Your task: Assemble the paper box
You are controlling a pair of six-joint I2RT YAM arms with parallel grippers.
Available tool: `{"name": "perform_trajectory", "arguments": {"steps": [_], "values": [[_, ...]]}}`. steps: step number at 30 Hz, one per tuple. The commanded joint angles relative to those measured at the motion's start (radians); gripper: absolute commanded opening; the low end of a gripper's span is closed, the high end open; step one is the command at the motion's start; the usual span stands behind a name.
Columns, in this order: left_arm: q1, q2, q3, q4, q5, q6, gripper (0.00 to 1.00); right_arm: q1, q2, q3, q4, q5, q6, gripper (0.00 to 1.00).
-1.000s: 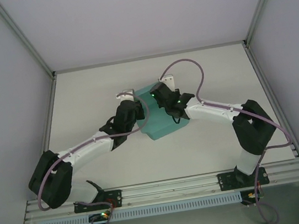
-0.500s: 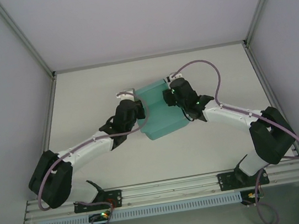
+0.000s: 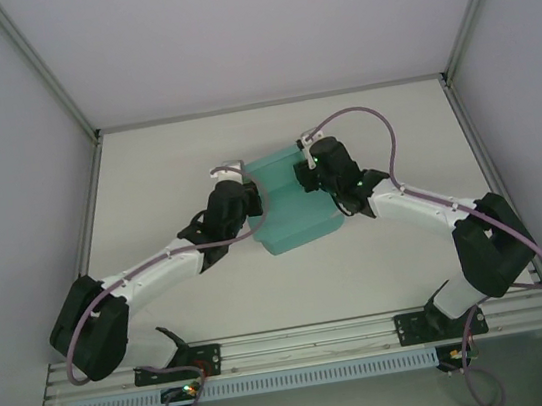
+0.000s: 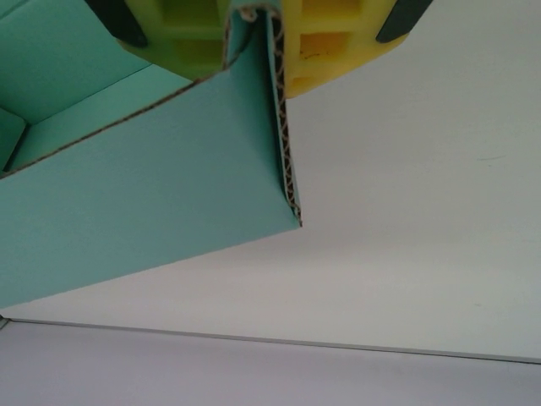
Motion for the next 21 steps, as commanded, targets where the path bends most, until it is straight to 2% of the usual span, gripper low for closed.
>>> {"name": "perform_trajectory", "arguments": {"steps": [1,4,7,9,11,17,21], "values": [[-0.003,-0.028,0.012,-0.035,0.025,0.030,0.00,-0.019,0.021,0.046,0.006,0.033,-0.002,0.17],[-0.008,-0.024,0.020,-0.043,0.018,0.026,0.00,-0.013,0.050,0.076,-0.062,0.212,0.062,0.11],[-0.013,-0.023,0.027,-0.056,-0.005,0.023,0.00,0.000,0.097,0.137,-0.215,0.478,0.144,0.05],[-0.013,-0.025,0.037,-0.080,-0.024,0.017,0.00,-0.003,0.133,0.180,-0.327,0.600,0.212,0.00],[-0.012,-0.023,0.051,-0.118,-0.053,0.007,0.00,-0.004,0.160,0.203,-0.399,0.694,0.261,0.00],[-0.012,-0.016,0.085,-0.202,-0.129,-0.023,0.00,-0.008,0.234,0.281,-0.588,0.876,0.385,0.02],[-0.009,-0.014,0.092,-0.245,-0.183,-0.031,0.00,-0.012,0.307,0.330,-0.633,0.932,0.339,0.00]]}}
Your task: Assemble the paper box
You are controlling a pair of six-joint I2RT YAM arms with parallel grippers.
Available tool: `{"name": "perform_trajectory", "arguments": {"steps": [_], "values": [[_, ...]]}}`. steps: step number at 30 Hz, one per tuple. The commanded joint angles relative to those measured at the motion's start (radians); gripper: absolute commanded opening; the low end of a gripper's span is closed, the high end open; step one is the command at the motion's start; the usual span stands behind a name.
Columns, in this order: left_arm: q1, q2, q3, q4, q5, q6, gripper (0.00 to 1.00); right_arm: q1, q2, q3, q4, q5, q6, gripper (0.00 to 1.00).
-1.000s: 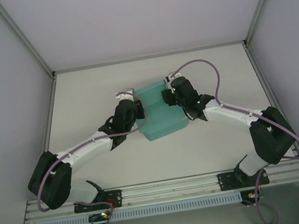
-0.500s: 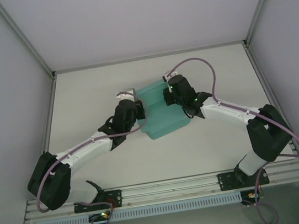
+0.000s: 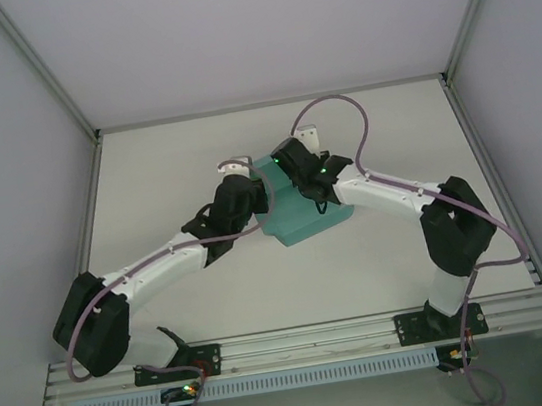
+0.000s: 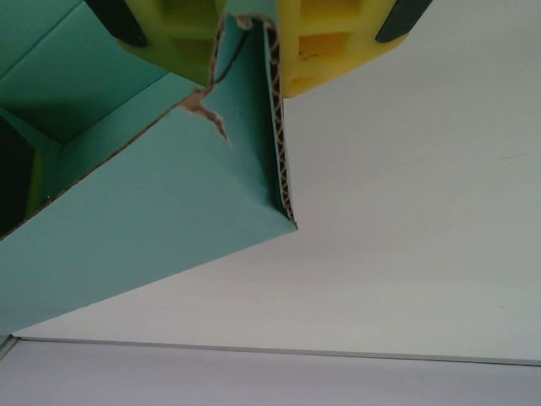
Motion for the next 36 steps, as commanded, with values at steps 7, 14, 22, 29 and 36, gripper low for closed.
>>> {"name": "perform_trajectory", "arguments": {"steps": [7,14,22,29,36], "values": [[0.055,-0.055,-0.009,-0.162,-0.159,-0.047,0.00,-0.127,0.073,-0.061,-0.017,0.396,-0.042,0.00],[0.054,-0.034,-0.023,-0.093,-0.091,-0.021,0.00,-0.133,-0.106,-0.305,0.503,-0.247,-0.241,0.18],[0.052,-0.009,-0.021,-0.069,-0.078,-0.015,0.00,-0.130,-0.226,-0.393,0.706,-0.898,-0.257,0.63],[0.058,-0.025,-0.049,-0.020,-0.045,0.007,0.00,-0.127,-0.300,-0.411,0.639,-0.917,-0.251,1.00],[0.088,-0.076,-0.106,0.051,0.073,0.156,0.00,-0.128,-0.456,-0.491,0.574,-0.654,-0.246,1.00]]}}
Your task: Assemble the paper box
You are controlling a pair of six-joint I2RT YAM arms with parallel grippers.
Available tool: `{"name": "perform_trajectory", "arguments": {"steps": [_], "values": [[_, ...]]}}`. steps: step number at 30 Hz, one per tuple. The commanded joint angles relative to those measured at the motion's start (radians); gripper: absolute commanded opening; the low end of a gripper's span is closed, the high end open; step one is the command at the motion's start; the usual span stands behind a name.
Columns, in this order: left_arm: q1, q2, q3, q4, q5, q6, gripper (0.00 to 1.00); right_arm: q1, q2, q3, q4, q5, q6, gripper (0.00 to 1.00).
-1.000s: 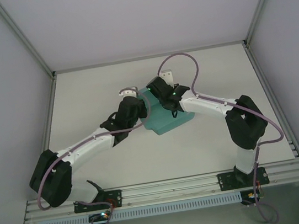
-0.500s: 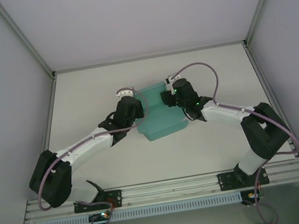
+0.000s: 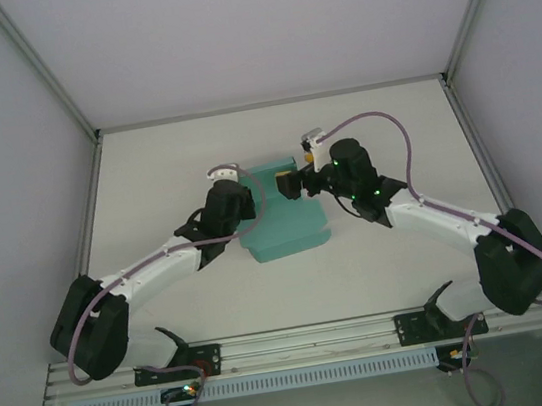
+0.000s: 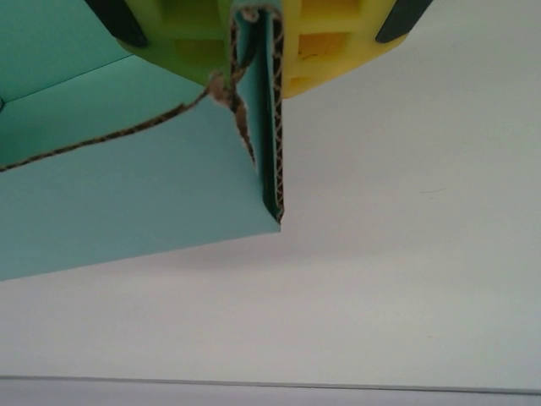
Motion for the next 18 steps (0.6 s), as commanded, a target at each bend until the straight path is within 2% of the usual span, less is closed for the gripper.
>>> {"name": "perform_trajectory", "arguments": {"steps": [1,6,8,12,14,18], "values": [[0.037,-0.054,-0.018,0.042,0.112,0.113,0.00,-0.001,-0.092,-0.026,-0.078,0.169,0.001,1.00],[0.146,-0.099,0.007,-0.082,0.333,0.209,0.00,-0.005,-0.184,-0.031,-0.236,0.258,0.012,1.00],[0.177,-0.108,0.029,-0.149,0.437,0.310,0.00,-0.008,-0.216,-0.038,-0.292,0.284,0.023,1.00],[0.204,-0.079,0.147,-0.405,0.597,0.516,0.00,-0.018,-0.269,-0.036,-0.420,0.333,0.050,1.00],[0.198,-0.052,0.199,-0.503,0.601,0.597,0.00,-0.024,-0.287,-0.030,-0.483,0.352,0.059,0.99],[0.135,0.024,0.319,-0.687,0.513,0.746,0.00,-0.042,-0.317,-0.035,-0.561,0.410,0.066,1.00]]}}
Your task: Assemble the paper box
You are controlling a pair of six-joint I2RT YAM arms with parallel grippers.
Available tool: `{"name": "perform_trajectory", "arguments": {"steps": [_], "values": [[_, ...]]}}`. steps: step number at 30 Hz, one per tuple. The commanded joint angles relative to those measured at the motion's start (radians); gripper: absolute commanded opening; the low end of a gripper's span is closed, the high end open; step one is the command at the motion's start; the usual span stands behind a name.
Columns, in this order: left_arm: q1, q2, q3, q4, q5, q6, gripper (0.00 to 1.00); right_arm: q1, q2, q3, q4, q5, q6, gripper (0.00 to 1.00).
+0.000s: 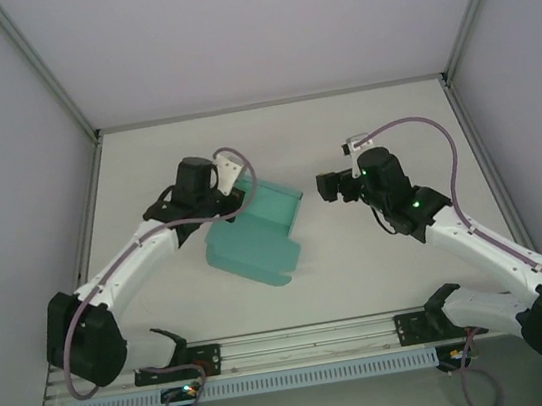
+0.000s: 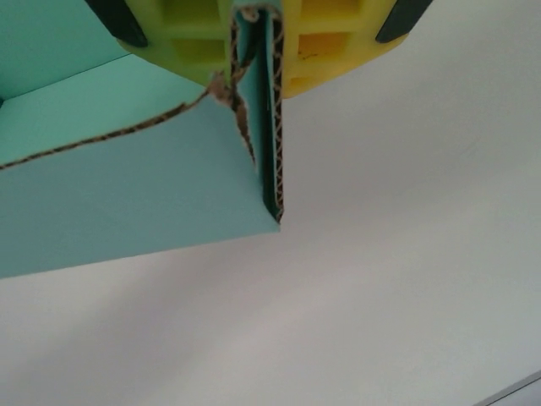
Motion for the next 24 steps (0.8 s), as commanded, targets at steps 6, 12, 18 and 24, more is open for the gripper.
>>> {"name": "perform_trajectory", "arguments": {"steps": [6,12,18,24], "values": [[-0.147,0.238,0.240,-0.414,-0.051,0.311,0.00,-0.058,-0.054,-0.015,-0.158,0.054,0.045,1.00],[-0.244,0.509,0.416,-0.566,-0.207,0.365,0.00,-0.085,-0.070,-0.029,-0.181,0.033,0.055,1.00],[-0.280,0.700,0.566,-0.633,-0.335,0.393,0.00,-0.105,-0.097,-0.052,-0.186,0.002,0.050,1.00],[-0.316,0.826,0.656,-0.591,-0.464,0.359,0.00,-0.118,-0.119,-0.085,-0.172,-0.010,0.045,1.00]]}}
